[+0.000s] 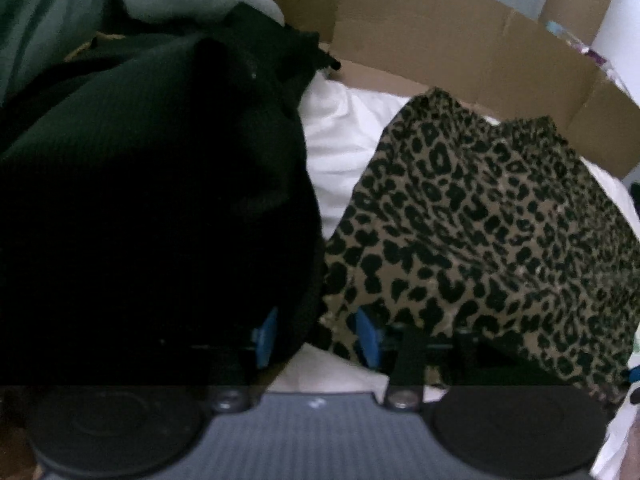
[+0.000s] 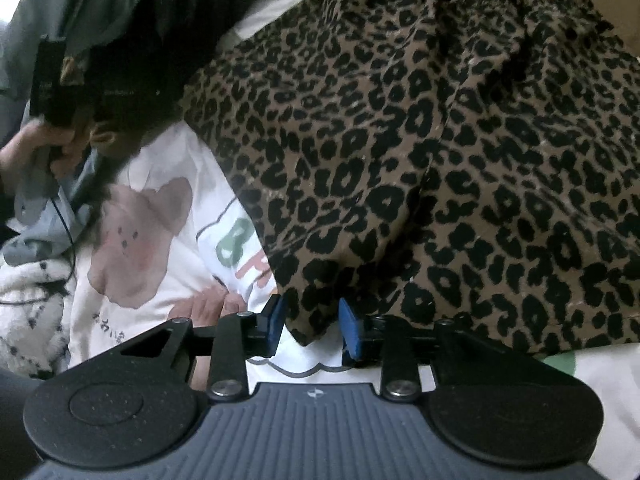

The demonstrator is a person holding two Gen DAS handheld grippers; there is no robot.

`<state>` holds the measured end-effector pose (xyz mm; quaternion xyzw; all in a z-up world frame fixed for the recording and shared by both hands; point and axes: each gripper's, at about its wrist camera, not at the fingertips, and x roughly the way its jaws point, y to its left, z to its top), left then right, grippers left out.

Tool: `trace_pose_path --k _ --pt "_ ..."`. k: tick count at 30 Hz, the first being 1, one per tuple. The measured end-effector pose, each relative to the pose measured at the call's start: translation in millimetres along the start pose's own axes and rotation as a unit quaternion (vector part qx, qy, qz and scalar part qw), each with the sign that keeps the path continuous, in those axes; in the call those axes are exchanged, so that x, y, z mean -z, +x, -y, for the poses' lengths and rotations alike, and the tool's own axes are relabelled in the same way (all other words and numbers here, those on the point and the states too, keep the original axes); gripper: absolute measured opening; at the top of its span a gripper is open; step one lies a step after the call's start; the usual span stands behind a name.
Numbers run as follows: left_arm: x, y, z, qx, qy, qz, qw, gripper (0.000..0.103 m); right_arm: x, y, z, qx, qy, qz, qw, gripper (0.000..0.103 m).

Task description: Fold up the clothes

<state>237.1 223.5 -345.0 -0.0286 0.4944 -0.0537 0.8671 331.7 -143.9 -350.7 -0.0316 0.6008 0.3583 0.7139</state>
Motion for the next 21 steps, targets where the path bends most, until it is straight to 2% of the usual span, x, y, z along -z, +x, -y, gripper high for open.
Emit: trace_pose_path --k 4,6,8,11,16,21 --pt "6.5 -19.5 2.3 0.022 -0.029 0.021 0.9991 0.041 -0.4 -1.1 3.8 0.004 0.007 0.008 1.000 0.037" --pt "10.5 -16.2 2.4 0.042 -0.056 0.009 0.9975 0.041 0.0 -2.7 3.8 0.003 0.007 0.019 1.000 0.037" --pt "17.4 -5.8 2.4 0.040 -0.075 -0.003 0.9964 0.041 -0.8 -4.0 3.8 0.000 0.009 0.029 1.000 0.037" --pt "27.5 14.1 -7.1 0.025 -0.122 -0.007 0.9922 0.048 -2.7 -3.0 3.2 0.006 0.007 0.036 0.999 0.037" --pt "37.1 37.0 -25.4 0.033 -0.186 0.019 0.9818 0.052 -4.2 4.5 7.3 0.015 0.015 0.035 0.999 0.037" --pt "44.2 42.3 -24.5 0.050 -0.201 0.050 0.9771 0.054 -0.9 19.7 8.1 0.018 0.022 0.018 0.999 0.037"
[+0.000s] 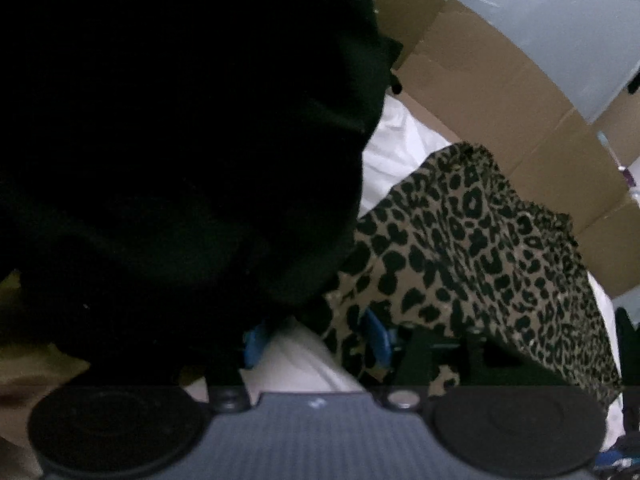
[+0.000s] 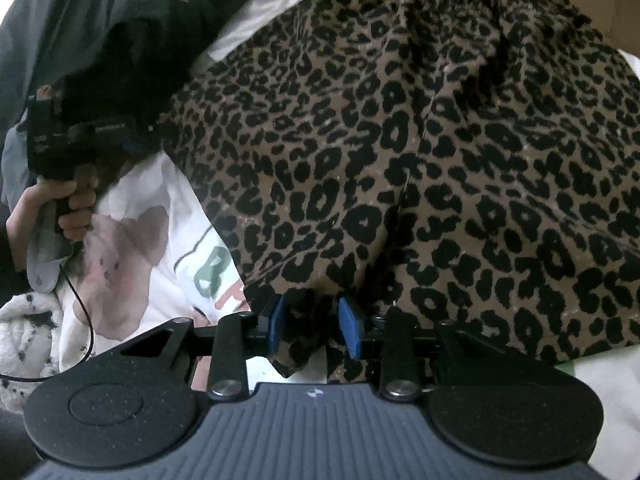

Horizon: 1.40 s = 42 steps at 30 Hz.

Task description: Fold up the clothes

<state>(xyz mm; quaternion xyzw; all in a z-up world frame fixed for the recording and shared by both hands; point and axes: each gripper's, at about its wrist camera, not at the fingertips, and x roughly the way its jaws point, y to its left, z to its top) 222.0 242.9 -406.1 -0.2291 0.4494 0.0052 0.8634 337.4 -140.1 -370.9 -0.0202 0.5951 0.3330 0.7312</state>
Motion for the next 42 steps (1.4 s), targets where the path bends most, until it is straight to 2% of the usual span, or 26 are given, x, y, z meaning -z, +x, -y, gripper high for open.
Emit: trace_pose_path --k 1,3,5,7,9,10,13,19,24,28,30,34,35,37,39,42 --pt "1.2 -0.1 -1.6 0.005 -0.009 0.003 0.9999 0.053 1.2 3.2 -0.6 0.001 -0.001 -0.003 1.000 0.037" --pt "1.9 -1.0 -5.6 0.012 -0.025 0.005 0.9996 0.035 5.1 9.5 -1.0 -0.002 0.001 -0.010 1.000 0.037" --pt "0.9 -2.4 -10.4 0.016 -0.039 0.004 0.9991 0.022 11.3 16.6 -2.1 -0.008 -0.004 -0.019 1.000 0.036" --pt "-0.2 -3.9 -15.2 0.020 -0.053 0.003 0.9984 0.014 16.7 21.3 -3.5 -0.011 -0.012 -0.025 1.000 0.023" --pt "-1.4 -7.8 -17.4 0.025 -0.056 0.005 0.9981 0.005 21.2 24.6 -4.0 -0.009 -0.017 -0.028 0.999 0.020" --pt "-2.0 -10.8 -15.7 0.023 -0.050 0.008 0.9985 0.004 22.5 25.0 -2.5 -0.008 -0.017 -0.028 0.999 0.014" --pt "-5.1 -18.7 -11.4 0.013 -0.031 0.013 0.9994 0.004 24.4 25.1 3.1 -0.006 -0.012 -0.029 0.999 0.006" --pt "-9.2 -27.6 -4.3 -0.015 0.011 0.016 0.9997 0.003 28.6 26.9 2.7 -0.003 -0.029 -0.031 0.999 0.004" --pt "-12.4 -14.0 5.4 -0.039 0.029 -0.009 0.9988 0.004 30.8 28.1 -3.0 0.004 -0.045 -0.034 0.998 0.004" --pt "-13.2 -5.3 21.8 -0.061 0.054 -0.027 0.9963 0.012 27.0 12.8 -0.6 -0.012 -0.033 -0.029 0.999 0.011" --pt "-9.2 -9.9 26.9 -0.061 0.053 -0.035 0.9961 0.022 24.9 4.8 0.7 -0.021 -0.027 -0.026 0.999 0.018" --pt "0.3 -19.6 36.3 -0.064 0.052 -0.050 0.9953 0.022 19.1 -19.4 6.3 -0.019 -0.017 0.005 1.000 0.022" --pt "4.2 -21.8 38.4 -0.062 0.050 -0.054 0.9954 0.022 17.2 -24.9 7.5 -0.014 -0.019 0.011 1.000 0.023" --pt "12.0 -26.3 42.7 -0.058 0.047 -0.061 0.9954 0.023 12.5 -34.9 12.7 0.014 -0.033 0.025 0.999 0.032" --pt "20.4 -35.6 47.8 -0.053 0.055 -0.062 0.9951 0.024 7.9 -44.8 20.4 0.043 -0.041 0.041 0.997 0.037" --pt "29.5 -45.5 62.6 -0.049 0.080 -0.060 0.9937 0.024 2.7 -54.6 38.3 0.077 -0.017 0.065 0.995 0.037"
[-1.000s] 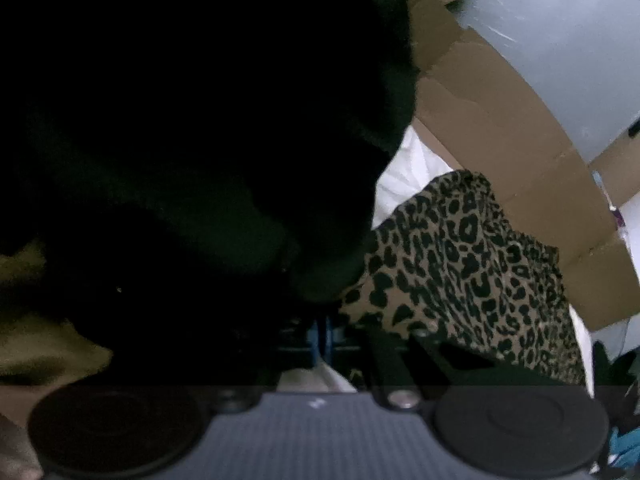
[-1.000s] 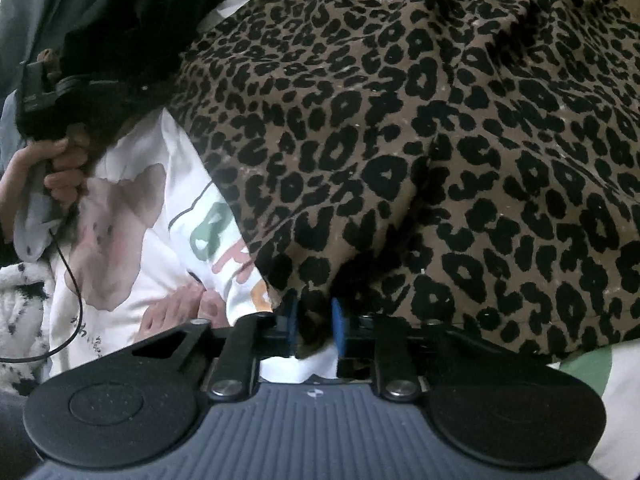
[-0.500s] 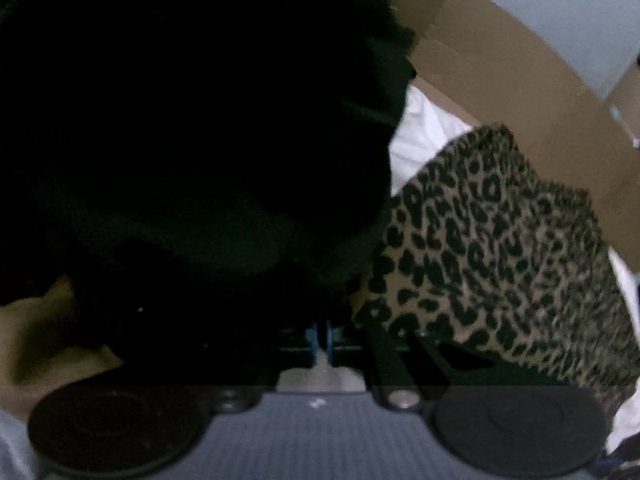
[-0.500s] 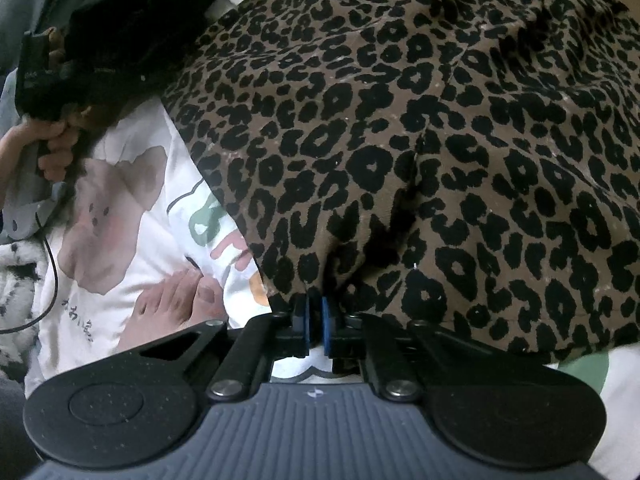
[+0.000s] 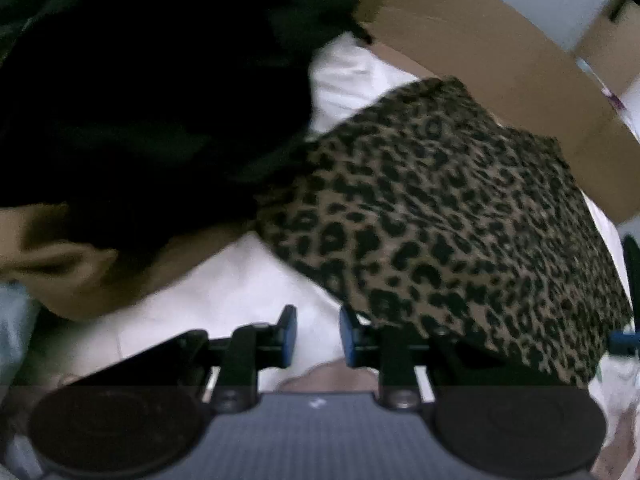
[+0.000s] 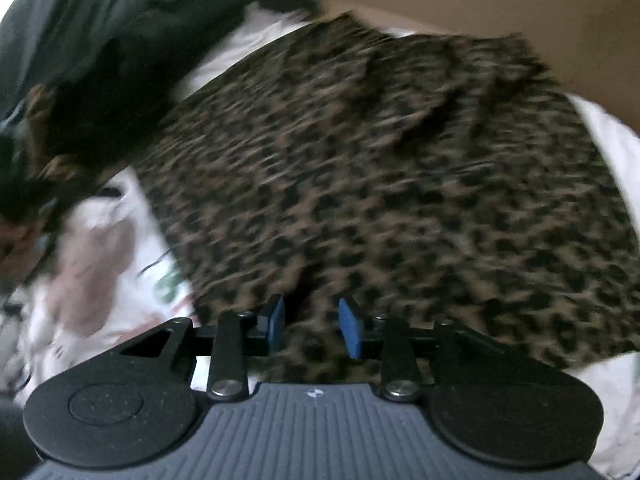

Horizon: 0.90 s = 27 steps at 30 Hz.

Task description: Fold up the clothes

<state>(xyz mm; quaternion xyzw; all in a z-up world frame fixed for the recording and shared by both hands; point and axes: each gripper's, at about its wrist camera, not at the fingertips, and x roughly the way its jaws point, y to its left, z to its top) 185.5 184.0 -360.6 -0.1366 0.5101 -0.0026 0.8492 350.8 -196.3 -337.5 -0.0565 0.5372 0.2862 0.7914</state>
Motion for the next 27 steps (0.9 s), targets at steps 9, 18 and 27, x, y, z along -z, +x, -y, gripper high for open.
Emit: trace_pose_path --k 9,18,27 --pt "-7.6 13.5 62.8 0.030 0.083 0.012 0.9960 0.029 1.0 20.9 34.7 0.069 0.001 0.017 0.997 0.037" --pt "-18.2 49.2 111.7 0.062 0.147 0.028 0.9868 0.041 9.0 46.6 53.3 0.111 -0.020 -0.009 0.994 0.037" --pt "6.6 76.1 131.5 0.056 0.196 -0.022 0.9788 0.041 30.3 43.2 55.1 0.108 -0.021 -0.036 0.993 0.036"
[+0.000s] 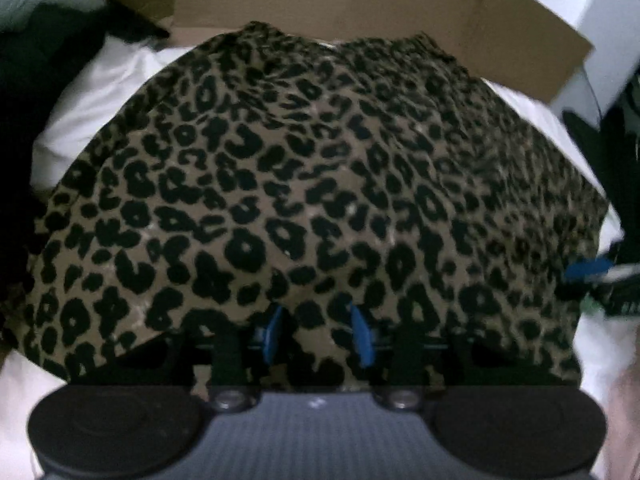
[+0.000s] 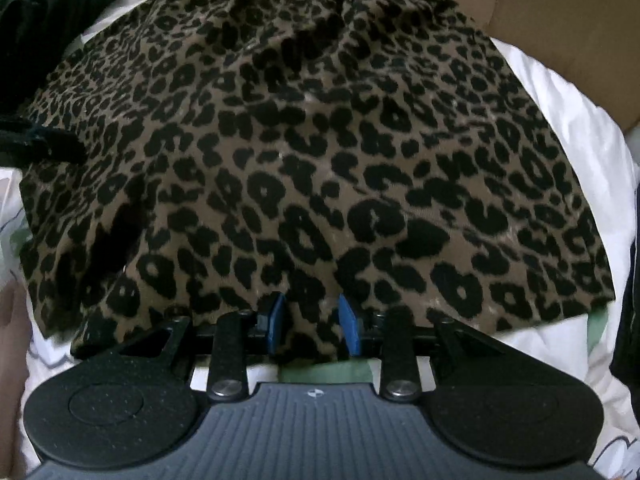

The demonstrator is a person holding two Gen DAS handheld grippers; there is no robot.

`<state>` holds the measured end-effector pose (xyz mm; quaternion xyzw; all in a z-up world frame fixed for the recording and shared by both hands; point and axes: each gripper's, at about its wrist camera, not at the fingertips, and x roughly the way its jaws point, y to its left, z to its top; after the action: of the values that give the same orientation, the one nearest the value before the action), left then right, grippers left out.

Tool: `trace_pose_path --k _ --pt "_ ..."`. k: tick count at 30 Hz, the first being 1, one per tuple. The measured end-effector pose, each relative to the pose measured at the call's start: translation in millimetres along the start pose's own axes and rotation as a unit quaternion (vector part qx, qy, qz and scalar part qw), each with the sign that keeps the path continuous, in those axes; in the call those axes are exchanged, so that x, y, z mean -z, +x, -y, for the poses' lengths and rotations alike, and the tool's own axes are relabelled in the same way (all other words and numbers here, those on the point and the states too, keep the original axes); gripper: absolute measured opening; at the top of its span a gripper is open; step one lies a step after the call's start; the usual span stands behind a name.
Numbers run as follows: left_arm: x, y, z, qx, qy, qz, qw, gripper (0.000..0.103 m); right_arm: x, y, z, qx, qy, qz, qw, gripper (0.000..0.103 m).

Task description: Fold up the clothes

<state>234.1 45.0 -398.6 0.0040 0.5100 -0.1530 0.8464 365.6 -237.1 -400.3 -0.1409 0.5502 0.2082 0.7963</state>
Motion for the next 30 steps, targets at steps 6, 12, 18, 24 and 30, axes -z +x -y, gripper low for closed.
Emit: trace_pose_path --k 6,12,18,24,30 --pt "3.8 -6.0 11.3 0.000 0.019 -0.017 0.9997 0.033 2.7 -5.9 1.8 -0.002 0.017 -0.014 1.000 0.037" --pt "-18.4 -24.6 19.3 0.007 0.030 0.003 0.9995 0.013 -7.8 -26.7 11.0 -0.007 0.048 0.012 0.999 0.033" --pt "-54.8 -18.3 16.6 -0.002 0.052 0.031 0.9981 0.014 -32.9 -37.3 24.4 -0.004 0.050 0.065 0.997 0.033" --pt "-79.8 1.8 13.6 -0.032 0.073 0.050 0.9956 0.030 -58.0 -19.9 40.6 0.003 0.043 0.096 0.994 0.033" --pt "-104.1 31.0 -15.1 -0.062 0.046 0.051 0.9958 0.030 -82.4 14.8 50.6 0.014 0.019 0.098 0.995 0.033"
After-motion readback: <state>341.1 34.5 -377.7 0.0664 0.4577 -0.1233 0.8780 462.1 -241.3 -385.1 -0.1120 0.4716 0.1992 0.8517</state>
